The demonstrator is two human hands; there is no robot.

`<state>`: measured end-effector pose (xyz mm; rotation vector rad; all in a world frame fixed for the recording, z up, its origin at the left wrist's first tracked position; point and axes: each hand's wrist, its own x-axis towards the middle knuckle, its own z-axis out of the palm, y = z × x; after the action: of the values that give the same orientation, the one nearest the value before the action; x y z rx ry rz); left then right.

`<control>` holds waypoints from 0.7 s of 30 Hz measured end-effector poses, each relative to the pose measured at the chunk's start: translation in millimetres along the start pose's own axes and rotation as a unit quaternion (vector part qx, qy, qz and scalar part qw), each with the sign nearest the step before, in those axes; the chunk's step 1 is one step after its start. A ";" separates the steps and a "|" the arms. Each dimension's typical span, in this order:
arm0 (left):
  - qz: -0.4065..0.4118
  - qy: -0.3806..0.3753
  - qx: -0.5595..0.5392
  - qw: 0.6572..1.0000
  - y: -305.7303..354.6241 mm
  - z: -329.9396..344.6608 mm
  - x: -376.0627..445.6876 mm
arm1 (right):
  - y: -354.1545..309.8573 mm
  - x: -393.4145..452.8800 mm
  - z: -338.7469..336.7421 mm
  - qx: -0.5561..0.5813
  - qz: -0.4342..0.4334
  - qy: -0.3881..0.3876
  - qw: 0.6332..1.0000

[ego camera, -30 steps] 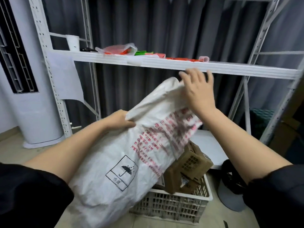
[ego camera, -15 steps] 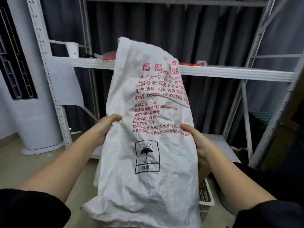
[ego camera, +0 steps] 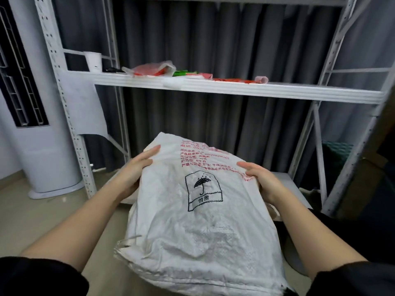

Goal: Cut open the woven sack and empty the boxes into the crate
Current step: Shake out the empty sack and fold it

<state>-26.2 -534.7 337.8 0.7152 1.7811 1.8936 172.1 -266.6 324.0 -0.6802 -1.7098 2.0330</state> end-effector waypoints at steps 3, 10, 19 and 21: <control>-0.042 -0.084 0.124 0.988 2.9 -10.7 -0.4 | -0.6 1.6 -12.7 -0.085 0.024 -0.108 0.990; -0.068 -0.103 0.519 0.846 -4.8 -8.8 18.1 | -10.7 12.0 6.8 -0.488 -0.051 -0.097 0.866; 0.087 0.119 0.610 0.779 -3.1 -3.1 18.6 | 7.3 21.2 16.4 -0.473 -0.252 0.172 0.827; 0.095 0.167 0.555 0.809 -5.8 -9.7 21.1 | 10.3 21.2 15.4 -0.415 -0.246 0.202 0.852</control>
<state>-48.8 -528.3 333.2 0.9622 3.1529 0.8982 146.0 -268.2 313.6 -0.7332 -2.1602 0.6874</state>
